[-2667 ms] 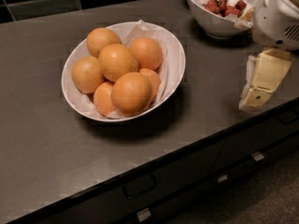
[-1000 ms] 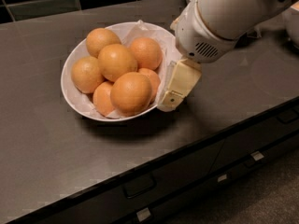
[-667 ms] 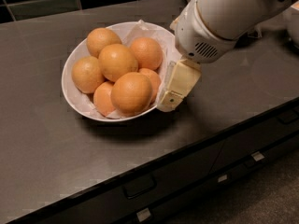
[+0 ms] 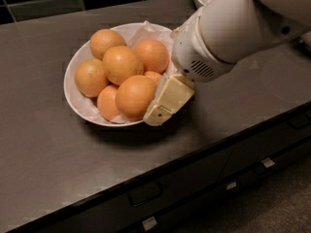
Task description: Pick orange from white bowl
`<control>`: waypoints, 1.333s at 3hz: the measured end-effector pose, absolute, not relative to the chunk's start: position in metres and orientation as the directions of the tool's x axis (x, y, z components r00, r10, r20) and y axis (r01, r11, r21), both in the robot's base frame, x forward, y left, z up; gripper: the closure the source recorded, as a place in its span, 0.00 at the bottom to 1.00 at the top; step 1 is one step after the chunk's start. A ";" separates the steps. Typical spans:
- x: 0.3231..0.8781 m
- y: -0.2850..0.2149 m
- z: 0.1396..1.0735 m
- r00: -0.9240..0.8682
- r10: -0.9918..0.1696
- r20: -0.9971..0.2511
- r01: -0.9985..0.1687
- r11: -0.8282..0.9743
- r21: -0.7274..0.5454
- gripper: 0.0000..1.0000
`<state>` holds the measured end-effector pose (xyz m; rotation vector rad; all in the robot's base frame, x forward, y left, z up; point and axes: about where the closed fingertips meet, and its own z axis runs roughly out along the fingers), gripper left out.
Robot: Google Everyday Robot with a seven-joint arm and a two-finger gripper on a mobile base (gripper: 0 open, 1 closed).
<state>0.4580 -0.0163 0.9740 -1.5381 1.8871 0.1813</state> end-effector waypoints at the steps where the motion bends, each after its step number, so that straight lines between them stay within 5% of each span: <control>1: 0.444 -0.004 0.977 -0.098 -0.752 -0.652 -0.892 0.357 -0.278 0.00; 4: 0.464 0.023 0.943 -0.167 -0.595 -0.786 -0.897 0.422 -0.129 0.00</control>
Offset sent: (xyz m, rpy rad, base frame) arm -0.0111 0.0229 -0.0269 0.3227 0.0579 -0.1353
